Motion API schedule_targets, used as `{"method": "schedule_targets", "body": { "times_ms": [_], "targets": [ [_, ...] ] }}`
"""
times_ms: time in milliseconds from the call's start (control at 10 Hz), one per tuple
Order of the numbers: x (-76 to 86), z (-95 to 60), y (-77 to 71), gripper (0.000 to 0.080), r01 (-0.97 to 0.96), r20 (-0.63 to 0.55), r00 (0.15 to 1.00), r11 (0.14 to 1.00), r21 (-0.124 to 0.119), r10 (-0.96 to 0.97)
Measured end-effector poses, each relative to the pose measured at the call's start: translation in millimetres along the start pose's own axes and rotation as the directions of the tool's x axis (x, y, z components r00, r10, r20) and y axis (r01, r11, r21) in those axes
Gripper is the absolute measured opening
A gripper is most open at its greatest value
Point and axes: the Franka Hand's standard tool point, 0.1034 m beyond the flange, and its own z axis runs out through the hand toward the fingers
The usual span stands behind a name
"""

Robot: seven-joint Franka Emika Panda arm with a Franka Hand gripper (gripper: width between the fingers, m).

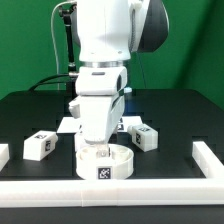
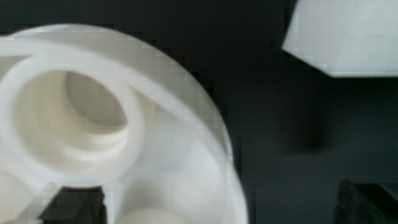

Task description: Assemble stool

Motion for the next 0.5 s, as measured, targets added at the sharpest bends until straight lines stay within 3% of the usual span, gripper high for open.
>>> {"method": "schedule_targets", "body": {
  "times_ms": [300, 500],
  "targets": [
    [0.1, -0.1, 0.2, 0.0649, -0.008, 0.0, 1.0, 1.0, -0.001, 0.008],
    [0.1, 0.1, 0.0, 0.0386, -0.008, 0.0, 1.0, 1.0, -0.001, 0.008]
  ]
}}
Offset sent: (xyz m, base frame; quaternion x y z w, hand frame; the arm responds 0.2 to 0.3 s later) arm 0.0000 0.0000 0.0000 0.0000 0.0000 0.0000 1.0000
